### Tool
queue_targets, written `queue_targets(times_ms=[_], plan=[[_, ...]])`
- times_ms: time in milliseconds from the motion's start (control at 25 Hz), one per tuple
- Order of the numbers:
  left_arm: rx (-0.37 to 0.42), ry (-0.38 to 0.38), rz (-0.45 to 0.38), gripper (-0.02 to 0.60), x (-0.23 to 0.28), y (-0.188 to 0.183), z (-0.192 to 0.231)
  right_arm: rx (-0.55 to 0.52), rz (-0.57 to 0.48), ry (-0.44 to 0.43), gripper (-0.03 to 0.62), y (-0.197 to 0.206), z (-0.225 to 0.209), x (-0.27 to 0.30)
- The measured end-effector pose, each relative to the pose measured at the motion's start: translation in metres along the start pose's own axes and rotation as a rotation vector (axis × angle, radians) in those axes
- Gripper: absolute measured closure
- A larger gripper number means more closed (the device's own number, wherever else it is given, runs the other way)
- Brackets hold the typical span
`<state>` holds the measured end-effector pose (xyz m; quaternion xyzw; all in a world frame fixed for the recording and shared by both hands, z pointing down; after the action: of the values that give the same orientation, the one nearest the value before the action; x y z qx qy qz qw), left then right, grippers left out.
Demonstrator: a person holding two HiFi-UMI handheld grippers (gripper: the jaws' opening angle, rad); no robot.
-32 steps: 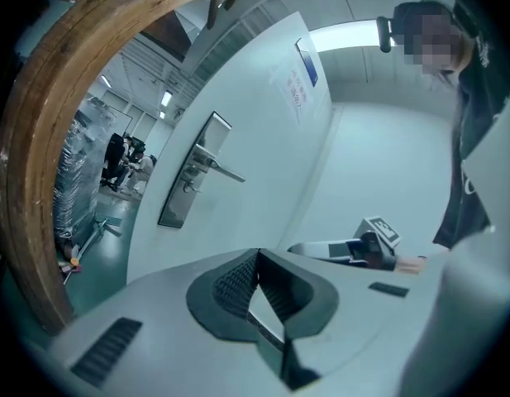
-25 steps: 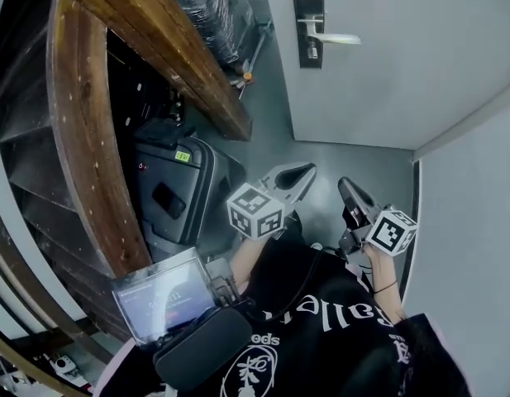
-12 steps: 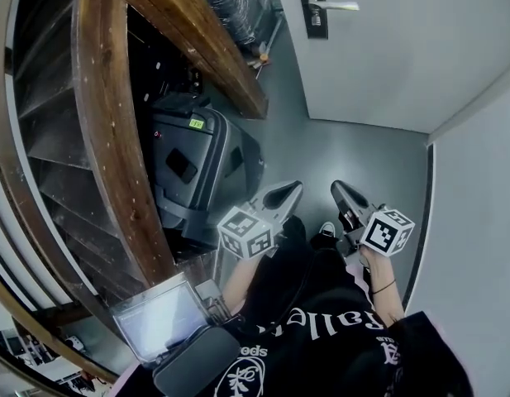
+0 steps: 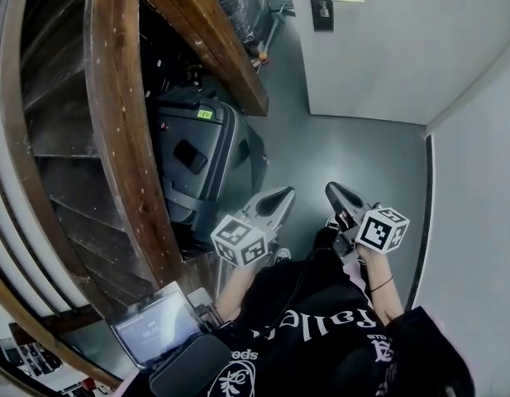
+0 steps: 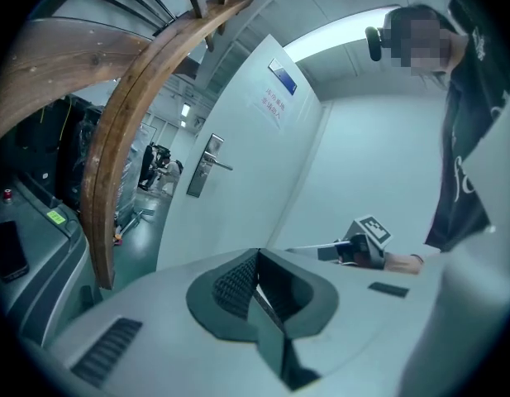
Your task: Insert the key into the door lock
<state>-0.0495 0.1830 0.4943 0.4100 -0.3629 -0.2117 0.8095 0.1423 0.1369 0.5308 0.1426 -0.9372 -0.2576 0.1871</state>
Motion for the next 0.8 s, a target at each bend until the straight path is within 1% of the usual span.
queue_targets(times_ms=[80,200,280,360,480,640,800], plan=[[0.0,0.01,0.004,0.577,-0.027,0.017,0.001,0.025,-0.008,-0.016,0.562,0.022,0.019,0.012],[0.005,0.046,0.012,0.577,-0.07,0.043,0.002,0.078,-0.034,-0.059,0.562,0.065,0.056,0.032],[0.009,0.07,0.022,0.577,-0.097,0.061,0.005,0.088,-0.045,-0.061,0.562,0.096,0.08,0.039],[0.004,0.087,0.023,0.577,-0.118,0.074,0.01,0.085,-0.056,-0.039,0.562,0.122,0.097,0.039],[-0.013,0.117,0.012,0.577,-0.139,0.085,0.013,0.085,-0.091,0.017,0.562,0.148,0.116,0.025],[-0.023,0.154,0.002,0.577,-0.155,0.099,0.004,0.082,-0.136,0.064,0.562,0.171,0.136,0.004],[-0.018,0.226,0.001,0.577,-0.159,0.114,-0.016,0.073,-0.159,0.114,0.562,0.19,0.151,-0.016]])
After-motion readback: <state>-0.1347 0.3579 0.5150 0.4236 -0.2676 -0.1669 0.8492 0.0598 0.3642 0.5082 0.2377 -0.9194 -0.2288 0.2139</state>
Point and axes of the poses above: the fingertips, and each gripper's own axes: x forward along the fingers, z to its left, y out of its underside, the point moved 8 cm from there along -x, backward along the fingers, and after that the axes turned 11 degrees about z, right-handed, at the moved point
